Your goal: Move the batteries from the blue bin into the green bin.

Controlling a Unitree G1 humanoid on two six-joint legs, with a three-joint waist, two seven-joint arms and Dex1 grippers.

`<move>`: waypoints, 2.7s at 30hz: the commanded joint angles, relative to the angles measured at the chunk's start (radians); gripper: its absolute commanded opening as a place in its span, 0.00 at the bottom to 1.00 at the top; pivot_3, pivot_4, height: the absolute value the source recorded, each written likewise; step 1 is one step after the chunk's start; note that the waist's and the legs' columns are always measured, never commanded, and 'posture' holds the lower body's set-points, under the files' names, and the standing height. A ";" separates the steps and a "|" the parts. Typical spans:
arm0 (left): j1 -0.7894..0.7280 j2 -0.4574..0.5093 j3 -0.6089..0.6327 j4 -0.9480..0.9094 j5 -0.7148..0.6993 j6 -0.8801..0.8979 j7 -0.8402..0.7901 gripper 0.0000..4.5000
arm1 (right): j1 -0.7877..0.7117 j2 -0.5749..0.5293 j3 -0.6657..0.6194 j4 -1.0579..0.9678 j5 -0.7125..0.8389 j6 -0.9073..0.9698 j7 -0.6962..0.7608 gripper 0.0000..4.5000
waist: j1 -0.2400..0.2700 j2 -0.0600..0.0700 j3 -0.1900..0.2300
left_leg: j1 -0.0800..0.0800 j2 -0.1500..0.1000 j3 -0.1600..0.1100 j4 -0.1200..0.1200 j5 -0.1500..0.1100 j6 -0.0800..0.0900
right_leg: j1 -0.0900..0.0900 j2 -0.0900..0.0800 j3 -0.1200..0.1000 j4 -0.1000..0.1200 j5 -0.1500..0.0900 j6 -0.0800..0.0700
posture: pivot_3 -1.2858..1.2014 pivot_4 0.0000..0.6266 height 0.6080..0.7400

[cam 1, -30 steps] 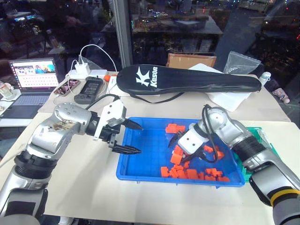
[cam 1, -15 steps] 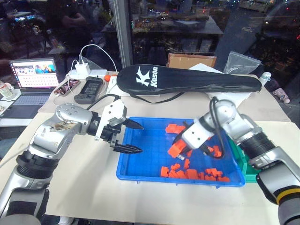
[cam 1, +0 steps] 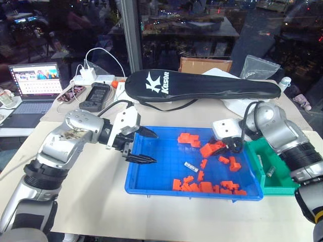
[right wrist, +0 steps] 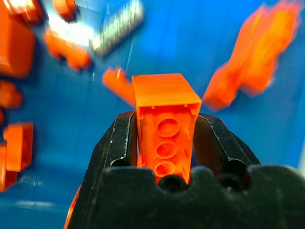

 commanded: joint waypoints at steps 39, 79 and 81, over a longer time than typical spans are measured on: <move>-0.038 -0.043 -0.004 0.071 0.072 -0.105 -0.029 1.00 | 0.267 0.204 -0.034 -0.807 0.178 1.316 -0.716 0.45 | 0.002 -0.001 0.000 | -0.001 0.000 0.000 -0.001 0.000 0.000 | -0.002 0.000 0.000 0.000 -0.002 0.003 | 0.52 0.24 0.93; -0.130 -0.164 0.004 0.151 0.030 -0.086 -0.009 1.00 | 0.477 -0.335 -0.510 -0.573 0.309 1.191 -0.678 0.05 | -0.025 0.001 0.000 | -0.001 -0.001 -0.001 -0.003 0.000 0.000 | -0.001 0.000 0.001 -0.002 -0.002 0.003 | 0.52 0.24 0.93; -0.127 -0.161 0.006 0.147 0.033 -0.081 -0.007 1.00 | 0.470 -0.320 -0.500 -0.575 0.315 1.195 -0.690 0.05 | -0.025 0.001 0.000 | -0.001 -0.001 -0.001 -0.003 0.000 0.000 | 0.000 0.000 0.001 -0.003 -0.002 0.003 | 0.52 0.24 0.93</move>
